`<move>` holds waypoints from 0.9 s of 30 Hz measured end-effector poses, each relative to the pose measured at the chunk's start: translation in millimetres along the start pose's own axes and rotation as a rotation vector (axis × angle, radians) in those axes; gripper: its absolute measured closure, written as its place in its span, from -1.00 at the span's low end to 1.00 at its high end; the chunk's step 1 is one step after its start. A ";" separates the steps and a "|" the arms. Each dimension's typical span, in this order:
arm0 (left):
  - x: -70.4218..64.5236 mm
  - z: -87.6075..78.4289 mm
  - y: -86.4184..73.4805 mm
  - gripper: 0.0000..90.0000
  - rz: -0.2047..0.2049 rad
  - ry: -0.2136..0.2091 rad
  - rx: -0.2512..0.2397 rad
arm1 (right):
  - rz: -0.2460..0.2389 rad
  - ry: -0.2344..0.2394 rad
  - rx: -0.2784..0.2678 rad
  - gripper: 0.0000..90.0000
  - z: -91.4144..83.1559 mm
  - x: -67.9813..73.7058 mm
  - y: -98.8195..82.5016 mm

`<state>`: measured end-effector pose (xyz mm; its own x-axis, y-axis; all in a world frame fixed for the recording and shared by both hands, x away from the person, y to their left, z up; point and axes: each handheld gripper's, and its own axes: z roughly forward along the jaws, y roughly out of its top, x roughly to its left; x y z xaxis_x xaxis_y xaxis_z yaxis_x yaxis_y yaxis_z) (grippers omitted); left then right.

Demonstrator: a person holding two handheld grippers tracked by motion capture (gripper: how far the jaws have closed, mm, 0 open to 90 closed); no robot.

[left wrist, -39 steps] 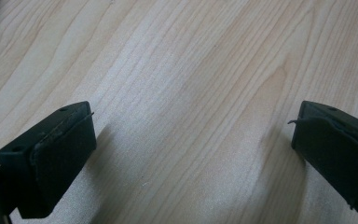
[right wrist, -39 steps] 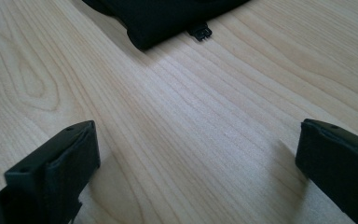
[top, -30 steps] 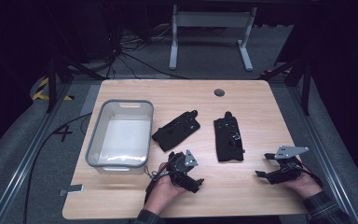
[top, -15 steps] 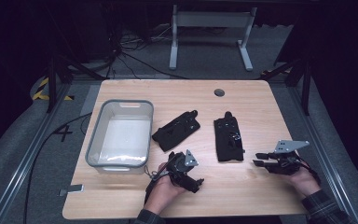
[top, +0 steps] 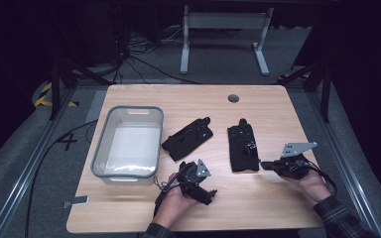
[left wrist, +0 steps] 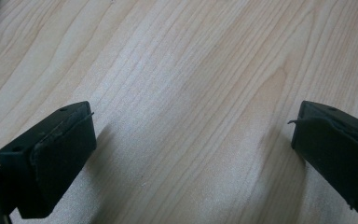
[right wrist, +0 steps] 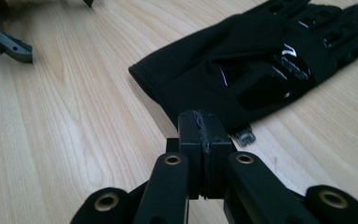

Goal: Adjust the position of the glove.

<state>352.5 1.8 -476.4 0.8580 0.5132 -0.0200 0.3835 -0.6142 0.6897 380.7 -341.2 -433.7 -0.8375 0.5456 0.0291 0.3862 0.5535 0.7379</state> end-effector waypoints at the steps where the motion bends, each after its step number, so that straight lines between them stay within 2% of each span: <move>1: 0.0 0.0 0.0 -1.00 0.000 0.000 0.000 | -0.008 0.000 0.001 0.99 1.4 -0.3 2.0; 15: 0.0 0.0 0.0 -1.00 0.000 0.000 0.000 | -0.021 0.024 0.020 0.99 26.2 -11.5 13.7; 21: 0.0 0.0 0.0 -1.00 0.000 0.000 0.000 | -0.054 0.030 0.073 0.99 45.6 -8.9 14.7; 27: 0.0 0.0 0.0 -1.00 0.001 0.000 0.000 | -0.050 0.036 0.071 1.00 45.0 -8.5 12.9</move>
<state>352.5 1.8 -476.4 0.8582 0.5129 -0.0195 0.3829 -0.6145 0.6898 410.2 -310.4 -454.8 -0.8695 0.4937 0.0185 0.3688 0.6238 0.6891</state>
